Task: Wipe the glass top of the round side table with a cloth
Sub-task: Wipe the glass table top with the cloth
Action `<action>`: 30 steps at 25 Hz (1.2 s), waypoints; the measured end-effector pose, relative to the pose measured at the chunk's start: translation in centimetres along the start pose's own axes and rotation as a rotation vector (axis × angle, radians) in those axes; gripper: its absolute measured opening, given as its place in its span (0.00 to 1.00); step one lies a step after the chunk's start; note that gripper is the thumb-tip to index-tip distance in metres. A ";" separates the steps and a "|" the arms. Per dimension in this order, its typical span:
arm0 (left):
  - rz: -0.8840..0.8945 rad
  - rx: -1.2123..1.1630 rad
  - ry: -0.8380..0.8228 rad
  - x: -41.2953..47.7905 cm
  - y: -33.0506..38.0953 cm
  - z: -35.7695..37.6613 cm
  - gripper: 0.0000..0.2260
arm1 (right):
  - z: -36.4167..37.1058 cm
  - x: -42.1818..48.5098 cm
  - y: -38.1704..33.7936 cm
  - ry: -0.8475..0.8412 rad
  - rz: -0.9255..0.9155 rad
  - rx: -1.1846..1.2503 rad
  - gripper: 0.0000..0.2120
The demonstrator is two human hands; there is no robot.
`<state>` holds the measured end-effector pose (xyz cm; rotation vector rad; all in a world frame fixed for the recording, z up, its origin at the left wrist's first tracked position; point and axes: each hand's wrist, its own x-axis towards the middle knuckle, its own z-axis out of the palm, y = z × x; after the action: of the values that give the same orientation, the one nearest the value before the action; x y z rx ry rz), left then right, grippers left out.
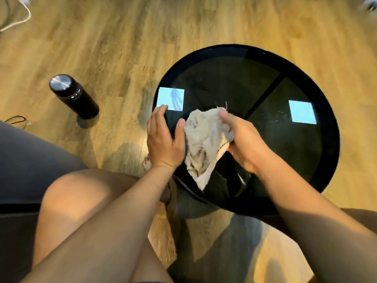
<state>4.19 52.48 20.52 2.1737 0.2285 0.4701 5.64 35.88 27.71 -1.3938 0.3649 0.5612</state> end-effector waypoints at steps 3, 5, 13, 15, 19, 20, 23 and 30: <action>-0.016 0.062 -0.032 -0.1 0.2 0.0 0.26 | -0.2 -0.8 -0.2 0.303 -0.204 -0.553 0.15; 0.025 0.102 -0.019 -0.2 0.9 -0.2 0.21 | -0.8 -0.9 -0.2 0.267 -0.247 -0.570 0.14; -0.489 -0.528 -0.693 -1.3 7.3 -3.3 0.15 | -4.2 -4.4 0.0 -0.384 -0.139 0.446 0.32; -0.671 -0.793 -0.843 -1.6 7.8 -4.3 0.19 | -4.3 -5.4 -0.8 -0.424 -0.144 0.447 0.27; -0.669 -0.942 -0.662 -2.0 7.4 -5.8 0.18 | -4.5 -7.3 -1.7 -0.041 -0.091 0.038 0.15; -0.644 -0.903 -0.642 -2.1 7.3 -6.1 0.17 | -4.7 -7.6 -1.7 0.029 -0.101 -0.089 0.14; -0.647 -0.851 -0.639 -2.9 7.5 -6.1 0.16 | -4.4 -8.4 -2.1 0.118 -0.214 -0.264 0.09; -0.593 -1.061 -0.787 -3.0 7.0 -7.1 0.25 | -5.0 -9.9 -1.6 -0.079 -0.100 -0.413 0.10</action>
<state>-1.47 52.50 29.24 1.0281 0.1201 -0.5236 -1.17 29.32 33.74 -1.7697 0.1160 0.6298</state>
